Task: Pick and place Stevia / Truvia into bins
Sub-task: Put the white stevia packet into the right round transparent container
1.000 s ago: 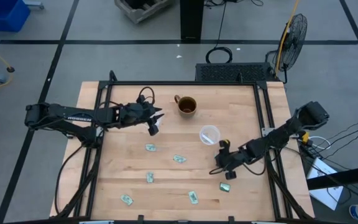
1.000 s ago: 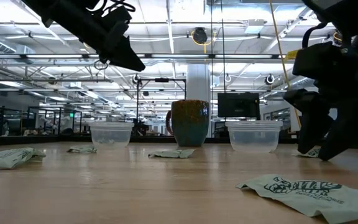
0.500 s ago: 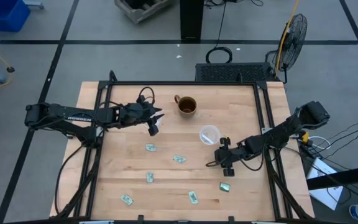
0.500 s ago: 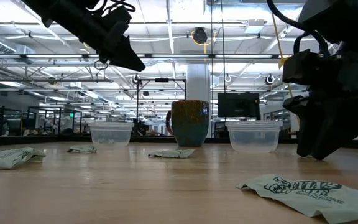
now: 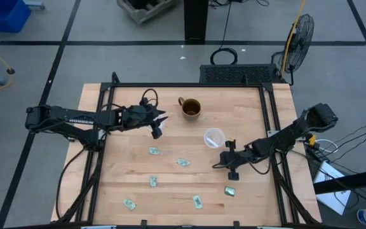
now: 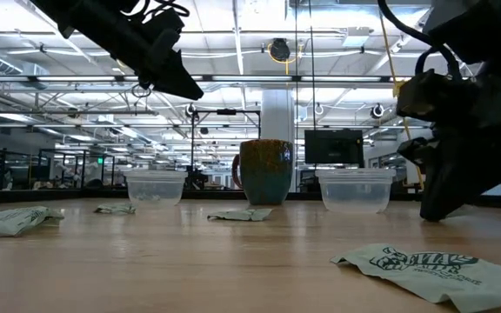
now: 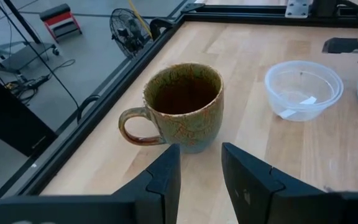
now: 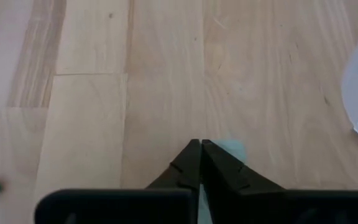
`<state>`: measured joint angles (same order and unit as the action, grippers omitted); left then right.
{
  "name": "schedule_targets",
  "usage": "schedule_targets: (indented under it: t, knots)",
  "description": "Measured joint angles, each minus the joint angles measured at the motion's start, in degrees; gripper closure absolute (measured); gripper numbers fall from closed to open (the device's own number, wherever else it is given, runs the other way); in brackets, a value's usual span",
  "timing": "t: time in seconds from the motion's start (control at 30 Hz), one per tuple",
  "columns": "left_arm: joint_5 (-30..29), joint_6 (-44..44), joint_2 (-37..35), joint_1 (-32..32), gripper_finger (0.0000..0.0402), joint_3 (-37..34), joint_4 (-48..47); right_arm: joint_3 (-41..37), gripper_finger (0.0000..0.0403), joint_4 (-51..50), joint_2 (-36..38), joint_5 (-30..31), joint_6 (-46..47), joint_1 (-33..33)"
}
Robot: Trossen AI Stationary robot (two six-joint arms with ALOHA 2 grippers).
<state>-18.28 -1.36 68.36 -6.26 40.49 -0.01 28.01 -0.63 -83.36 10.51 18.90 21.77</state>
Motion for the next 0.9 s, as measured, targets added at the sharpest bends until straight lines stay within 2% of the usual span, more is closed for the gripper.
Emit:
schedule_targets:
  t: [0.13,0.23,0.5,0.6,0.7,0.9]
  knots:
    - [0.0,-0.3,0.0,0.0,0.0279,0.0,-0.3,0.7,0.0401,2.3,2.0,-0.5,-2.5,0.5]
    - [0.0,-0.3,0.0,0.0,0.0279,0.0,-0.3,1.3,0.0401,1.6,6.1,0.3,-5.0,0.8]
    - [0.0,-0.4,0.0,0.0,0.0279,0.0,-0.3,1.6,0.0402,4.8,17.3,20.0,-11.3,0.1]
    - [0.0,-0.2,0.0,0.0,0.0279,0.0,-0.3,1.3,0.0402,8.0,19.2,24.3,-14.5,-2.1]
    - [0.0,-0.2,0.0,0.0,0.0279,0.0,-0.2,0.9,0.0402,11.3,19.4,21.3,-16.5,-6.1]
    - [-0.1,-0.3,0.0,0.0,0.0279,0.0,-0.2,0.4,0.0402,10.2,16.8,5.1,-11.7,-16.8]
